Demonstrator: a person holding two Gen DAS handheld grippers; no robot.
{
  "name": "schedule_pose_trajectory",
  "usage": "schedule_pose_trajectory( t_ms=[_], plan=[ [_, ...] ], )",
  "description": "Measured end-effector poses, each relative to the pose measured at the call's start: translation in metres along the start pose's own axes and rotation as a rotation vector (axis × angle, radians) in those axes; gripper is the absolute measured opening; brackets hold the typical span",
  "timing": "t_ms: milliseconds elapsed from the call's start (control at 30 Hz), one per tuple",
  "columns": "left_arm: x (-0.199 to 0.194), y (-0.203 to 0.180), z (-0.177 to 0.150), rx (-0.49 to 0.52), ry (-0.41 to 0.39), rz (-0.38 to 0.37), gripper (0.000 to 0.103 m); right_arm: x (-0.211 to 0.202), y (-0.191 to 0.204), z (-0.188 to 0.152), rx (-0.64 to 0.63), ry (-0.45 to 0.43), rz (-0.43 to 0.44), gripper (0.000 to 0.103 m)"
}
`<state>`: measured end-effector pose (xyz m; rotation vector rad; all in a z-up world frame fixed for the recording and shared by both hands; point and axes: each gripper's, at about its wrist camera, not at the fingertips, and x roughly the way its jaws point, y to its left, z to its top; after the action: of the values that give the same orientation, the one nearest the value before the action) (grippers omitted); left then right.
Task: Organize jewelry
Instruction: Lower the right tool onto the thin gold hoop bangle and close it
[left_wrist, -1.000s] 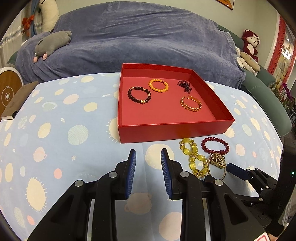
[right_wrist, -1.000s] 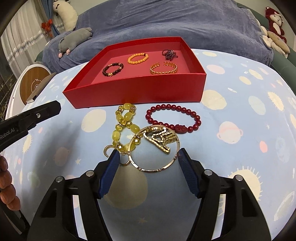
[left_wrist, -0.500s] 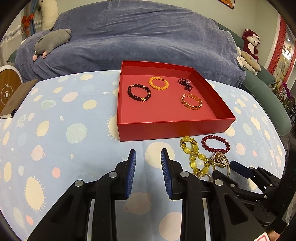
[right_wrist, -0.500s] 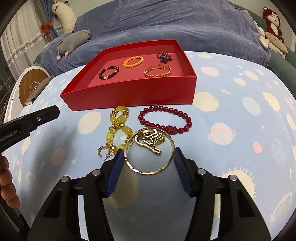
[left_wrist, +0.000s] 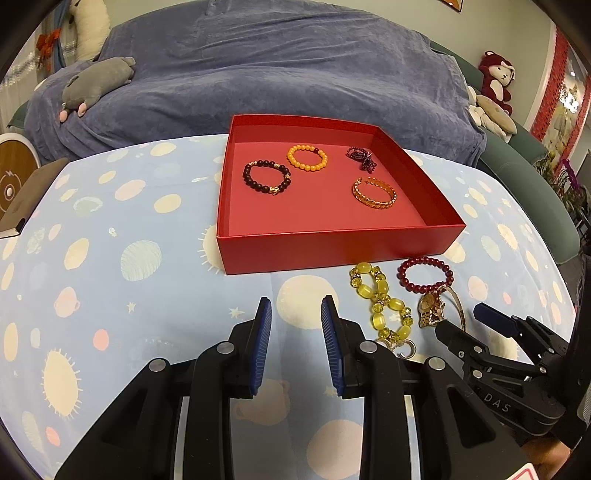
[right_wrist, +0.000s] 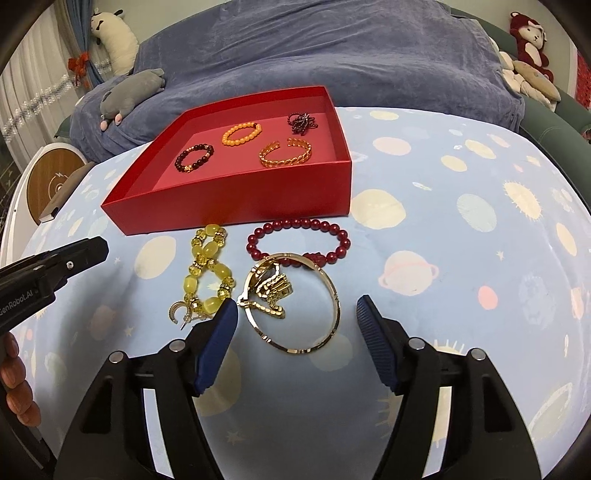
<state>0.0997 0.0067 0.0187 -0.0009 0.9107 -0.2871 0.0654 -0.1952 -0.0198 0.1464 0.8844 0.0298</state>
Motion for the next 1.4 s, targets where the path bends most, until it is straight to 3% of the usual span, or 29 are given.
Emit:
schedule_pose_trajectory(
  t_ms=[133, 167, 200, 300, 467, 667, 1067, 1167, 1233, 1267, 1367, 1400],
  plan=[
    [-0.001, 0.000, 0.000, -0.006, -0.004, -0.005, 0.027, 0.009, -0.003, -0.002, 0.005, 0.008, 0.002, 0.064],
    [-0.002, 0.000, 0.000, -0.006, -0.004, -0.006, 0.027, 0.011, 0.000, -0.001, -0.013, 0.010, -0.007, 0.062],
    [-0.002, 0.000, 0.000, -0.007, -0.004, -0.008, 0.027, 0.010, 0.003, -0.001, -0.029, 0.007, -0.008, 0.053],
    [-0.001, -0.001, 0.000, -0.004, 0.002, -0.013, 0.027, 0.010, 0.005, -0.002, -0.040, 0.008, -0.006, 0.052],
    [0.002, -0.003, -0.001, -0.001, 0.014, -0.020, 0.033, 0.002, -0.002, -0.001, -0.022, -0.005, 0.003, 0.051],
    [0.006, -0.008, -0.003, 0.017, 0.017, -0.022, 0.034, -0.015, -0.012, -0.001, 0.005, -0.027, 0.007, 0.051],
    [0.025, -0.031, -0.008, 0.063, 0.048, -0.046, 0.034, -0.016, -0.031, -0.020, 0.031, 0.034, -0.005, 0.051],
    [0.027, -0.034, -0.008, 0.064, 0.049, -0.051, 0.034, -0.014, -0.032, -0.021, 0.023, 0.037, -0.006, 0.055],
    [0.030, -0.036, -0.007, 0.061, 0.051, -0.059, 0.034, -0.012, -0.031, -0.018, 0.024, 0.034, -0.017, 0.067],
    [0.032, -0.037, -0.007, 0.060, 0.053, -0.062, 0.034, -0.010, -0.031, -0.017, 0.028, 0.031, -0.020, 0.068],
    [0.037, -0.040, -0.007, 0.061, 0.056, -0.067, 0.034, -0.004, -0.027, -0.012, 0.012, 0.020, -0.029, 0.068],
    [0.038, -0.041, -0.007, 0.062, 0.056, -0.072, 0.034, -0.002, -0.024, -0.012, -0.007, 0.014, -0.043, 0.060]
  ],
)
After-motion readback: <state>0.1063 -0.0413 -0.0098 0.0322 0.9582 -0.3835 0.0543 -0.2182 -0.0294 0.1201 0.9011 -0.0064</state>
